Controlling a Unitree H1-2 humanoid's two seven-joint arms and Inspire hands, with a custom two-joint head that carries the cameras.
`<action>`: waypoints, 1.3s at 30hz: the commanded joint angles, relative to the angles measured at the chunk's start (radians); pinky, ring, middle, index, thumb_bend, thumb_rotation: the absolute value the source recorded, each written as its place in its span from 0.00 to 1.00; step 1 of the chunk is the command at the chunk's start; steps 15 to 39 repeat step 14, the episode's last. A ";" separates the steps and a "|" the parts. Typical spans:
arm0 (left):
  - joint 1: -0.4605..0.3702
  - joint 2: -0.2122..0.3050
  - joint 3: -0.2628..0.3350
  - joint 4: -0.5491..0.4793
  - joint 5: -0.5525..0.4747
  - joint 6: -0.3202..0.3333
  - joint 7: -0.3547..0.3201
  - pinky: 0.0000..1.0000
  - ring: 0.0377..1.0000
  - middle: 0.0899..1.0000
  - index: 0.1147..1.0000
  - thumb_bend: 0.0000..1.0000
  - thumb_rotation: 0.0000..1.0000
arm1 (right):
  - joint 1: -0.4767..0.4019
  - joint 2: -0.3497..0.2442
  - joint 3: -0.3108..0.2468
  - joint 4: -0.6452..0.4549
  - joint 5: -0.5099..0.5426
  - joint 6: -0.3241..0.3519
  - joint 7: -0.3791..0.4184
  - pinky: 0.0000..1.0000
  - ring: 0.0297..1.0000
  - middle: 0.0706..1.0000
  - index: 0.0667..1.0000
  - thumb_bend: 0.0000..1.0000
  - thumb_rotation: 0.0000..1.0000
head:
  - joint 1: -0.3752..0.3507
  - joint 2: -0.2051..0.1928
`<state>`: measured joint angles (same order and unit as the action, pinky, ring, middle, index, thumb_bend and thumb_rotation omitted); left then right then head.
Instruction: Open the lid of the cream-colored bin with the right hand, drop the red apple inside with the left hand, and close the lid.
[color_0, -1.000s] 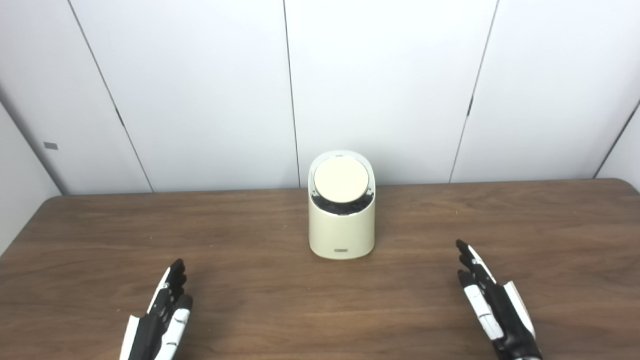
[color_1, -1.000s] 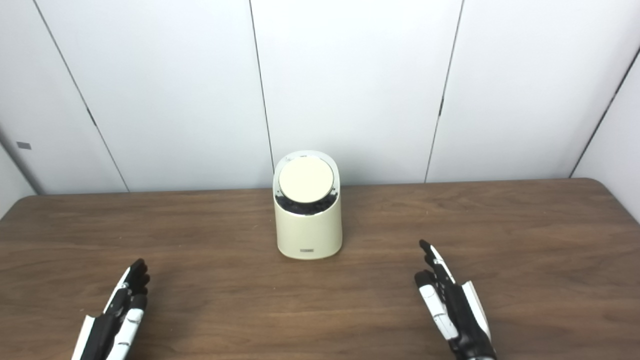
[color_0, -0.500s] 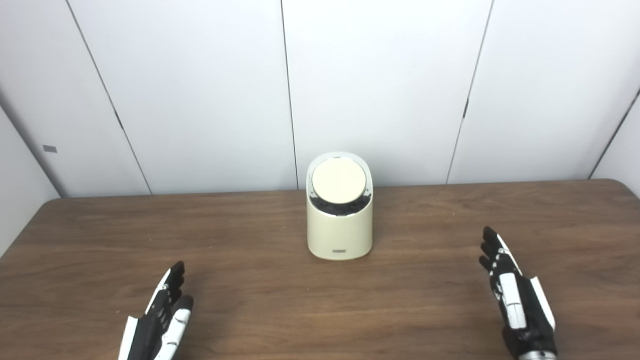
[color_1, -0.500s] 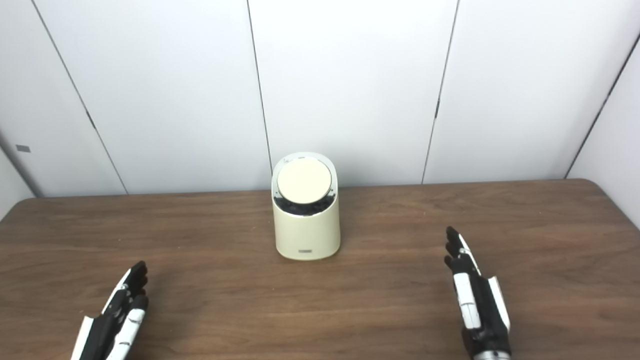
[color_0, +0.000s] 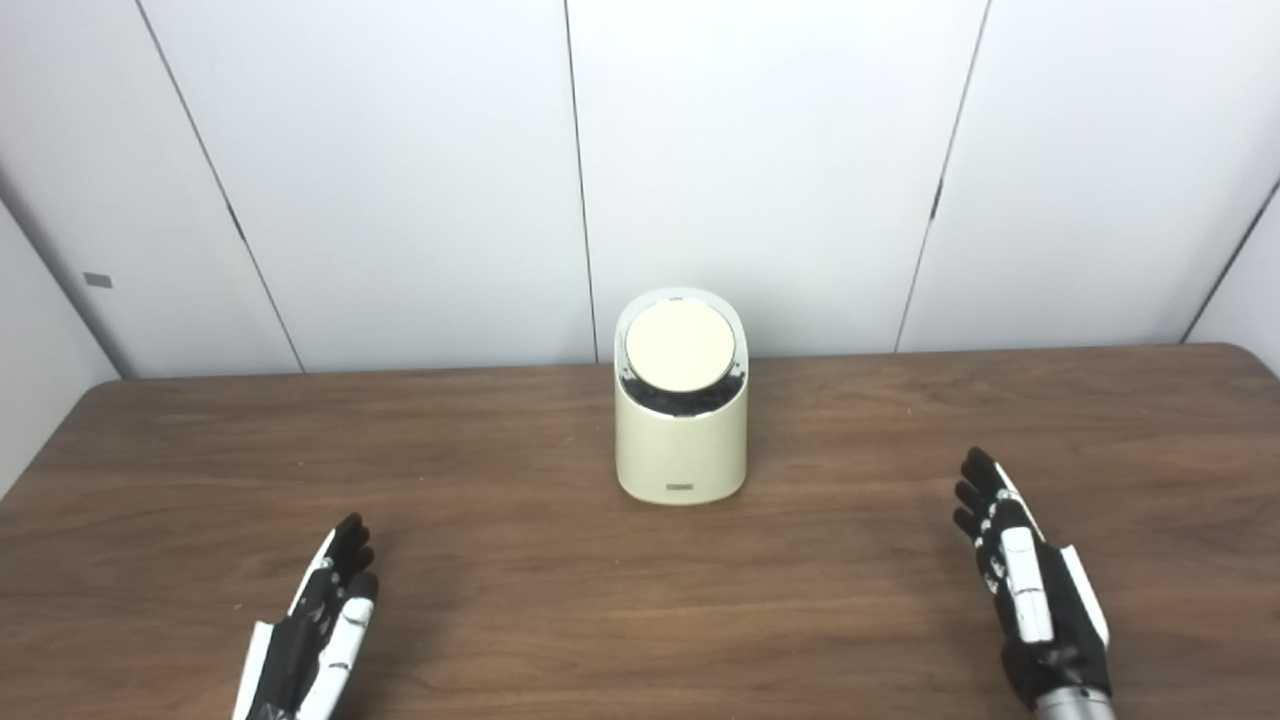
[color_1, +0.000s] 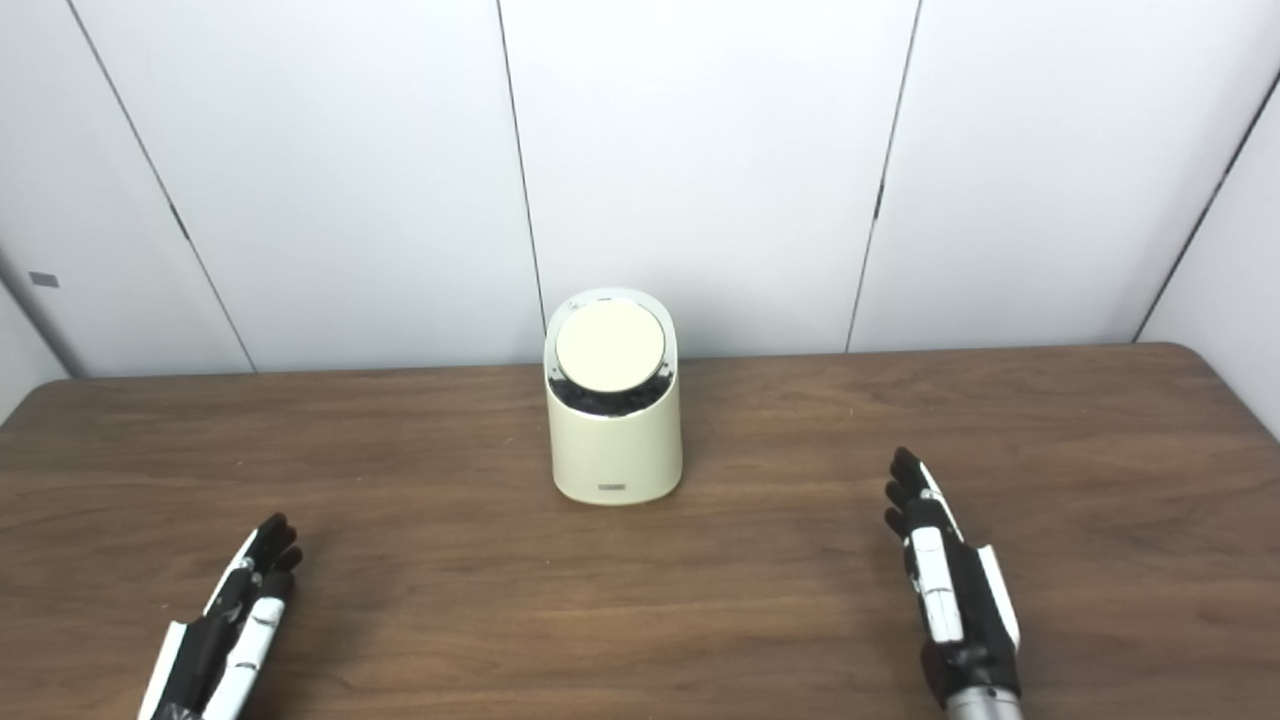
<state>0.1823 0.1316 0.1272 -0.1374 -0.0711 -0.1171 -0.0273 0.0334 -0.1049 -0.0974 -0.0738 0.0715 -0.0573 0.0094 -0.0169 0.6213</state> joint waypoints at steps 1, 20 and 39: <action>0.031 -0.023 -0.015 0.018 0.012 0.006 0.004 0.98 0.96 0.95 0.97 0.49 0.69 | 0.032 0.007 0.012 0.031 0.003 -0.010 0.014 0.93 0.94 0.95 0.93 0.50 0.97 | 0.000 -0.001; 0.015 -0.044 -0.008 -0.050 -0.045 0.108 0.007 0.96 0.94 0.95 0.95 0.52 0.69 | 0.032 0.006 0.025 -0.014 -0.005 0.050 0.027 0.96 0.95 0.95 0.94 0.50 0.95 | -0.011 0.002; 0.015 -0.044 -0.008 -0.050 -0.045 0.108 0.007 0.96 0.94 0.95 0.95 0.52 0.69 | 0.032 0.006 0.025 -0.014 -0.005 0.050 0.027 0.96 0.95 0.95 0.94 0.50 0.95 | -0.011 0.002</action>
